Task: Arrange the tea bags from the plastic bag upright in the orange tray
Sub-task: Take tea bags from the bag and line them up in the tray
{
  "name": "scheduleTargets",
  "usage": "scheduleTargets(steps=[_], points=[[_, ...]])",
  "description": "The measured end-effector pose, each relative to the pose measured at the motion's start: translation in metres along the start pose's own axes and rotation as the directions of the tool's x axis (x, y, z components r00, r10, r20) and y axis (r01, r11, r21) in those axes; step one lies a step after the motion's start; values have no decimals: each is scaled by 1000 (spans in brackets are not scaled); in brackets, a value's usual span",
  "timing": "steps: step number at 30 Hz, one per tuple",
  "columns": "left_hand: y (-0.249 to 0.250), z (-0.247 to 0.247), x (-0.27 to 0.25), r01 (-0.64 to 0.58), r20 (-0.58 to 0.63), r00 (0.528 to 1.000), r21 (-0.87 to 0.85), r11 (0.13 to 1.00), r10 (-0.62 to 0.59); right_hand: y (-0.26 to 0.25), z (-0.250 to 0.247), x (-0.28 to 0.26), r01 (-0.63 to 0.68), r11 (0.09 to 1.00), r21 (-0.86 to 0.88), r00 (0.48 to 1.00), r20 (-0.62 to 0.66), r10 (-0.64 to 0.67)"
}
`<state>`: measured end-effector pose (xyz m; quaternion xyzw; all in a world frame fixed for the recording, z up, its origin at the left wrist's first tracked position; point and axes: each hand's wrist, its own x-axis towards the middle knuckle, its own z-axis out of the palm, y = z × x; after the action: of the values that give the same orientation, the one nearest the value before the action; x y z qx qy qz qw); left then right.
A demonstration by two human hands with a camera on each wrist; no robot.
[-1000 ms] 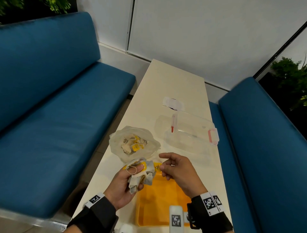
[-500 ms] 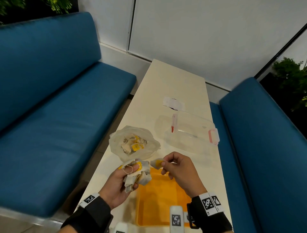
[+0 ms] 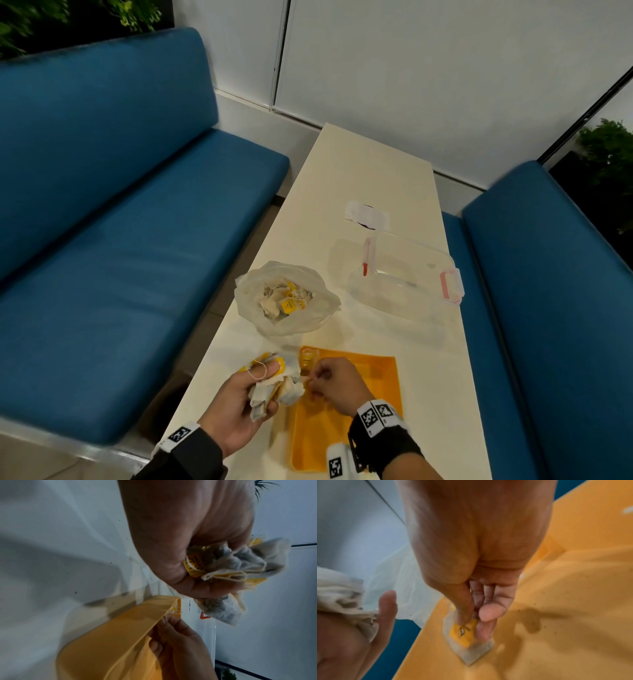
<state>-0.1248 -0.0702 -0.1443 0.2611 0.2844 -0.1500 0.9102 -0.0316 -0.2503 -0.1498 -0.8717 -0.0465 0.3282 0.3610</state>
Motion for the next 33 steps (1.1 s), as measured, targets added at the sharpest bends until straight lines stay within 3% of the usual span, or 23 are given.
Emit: scheduleTargets(steps=[6,17,23,29,33], points=[[-8,6,-3,21,16,1000,47,999,-21,7,16,16,27,997,66,970,-241,-10],[-12,1,1,65,4,998,94,993,-66,6,29,22,-32,994,101,906,-416,71],[-12,-2,0,71,20,997,104,992,-73,0,31,18,-91,989,117,883,-450,135],[-11,-2,-4,71,35,997,90,993,-75,-2,28,14,-68,992,110,878,-465,112],[-9,-2,-7,61,25,998,75,995,-63,1,25,9,-79,978,193,871,-465,162]])
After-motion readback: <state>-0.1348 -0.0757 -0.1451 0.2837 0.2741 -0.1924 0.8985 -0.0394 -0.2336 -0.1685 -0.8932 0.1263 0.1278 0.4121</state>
